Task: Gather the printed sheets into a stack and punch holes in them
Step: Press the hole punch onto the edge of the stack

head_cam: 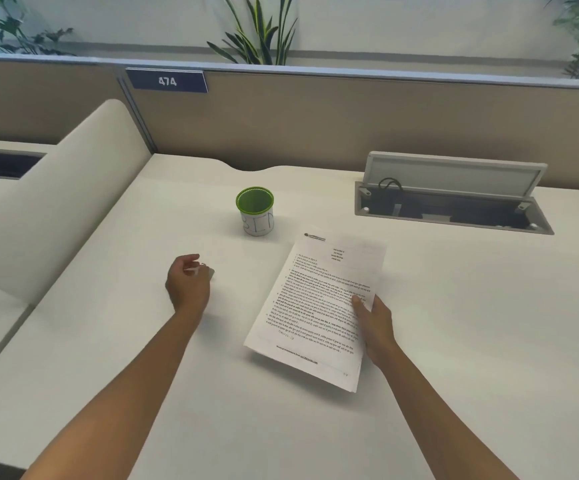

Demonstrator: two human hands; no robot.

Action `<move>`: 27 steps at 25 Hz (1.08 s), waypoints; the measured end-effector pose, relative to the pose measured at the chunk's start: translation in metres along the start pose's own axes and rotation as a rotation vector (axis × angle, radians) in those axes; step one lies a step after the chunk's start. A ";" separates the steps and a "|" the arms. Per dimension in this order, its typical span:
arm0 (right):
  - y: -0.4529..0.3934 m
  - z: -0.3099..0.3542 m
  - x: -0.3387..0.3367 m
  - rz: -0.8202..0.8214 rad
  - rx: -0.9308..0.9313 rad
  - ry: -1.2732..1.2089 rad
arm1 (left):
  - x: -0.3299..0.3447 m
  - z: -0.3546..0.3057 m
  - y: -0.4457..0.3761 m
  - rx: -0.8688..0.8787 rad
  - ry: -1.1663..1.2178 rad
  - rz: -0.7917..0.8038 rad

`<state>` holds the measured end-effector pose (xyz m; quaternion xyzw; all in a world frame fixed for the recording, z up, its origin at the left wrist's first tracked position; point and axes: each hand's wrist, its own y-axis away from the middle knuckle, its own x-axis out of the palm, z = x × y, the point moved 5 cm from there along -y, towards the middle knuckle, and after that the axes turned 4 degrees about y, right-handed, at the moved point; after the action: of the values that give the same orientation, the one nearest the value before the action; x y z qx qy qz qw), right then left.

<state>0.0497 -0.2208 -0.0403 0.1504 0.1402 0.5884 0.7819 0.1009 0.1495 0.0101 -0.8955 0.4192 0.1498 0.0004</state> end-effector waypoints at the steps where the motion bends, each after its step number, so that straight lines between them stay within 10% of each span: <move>1: 0.000 -0.001 0.007 0.018 0.002 0.010 | -0.007 0.002 -0.009 -0.002 -0.025 -0.015; 27: -0.005 -0.002 0.093 0.140 0.006 0.221 | 0.005 0.033 -0.018 -0.136 -0.133 0.243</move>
<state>0.0784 -0.1323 -0.0483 0.0964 0.2163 0.6540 0.7184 0.1084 0.1611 -0.0251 -0.8241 0.5126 0.2358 -0.0506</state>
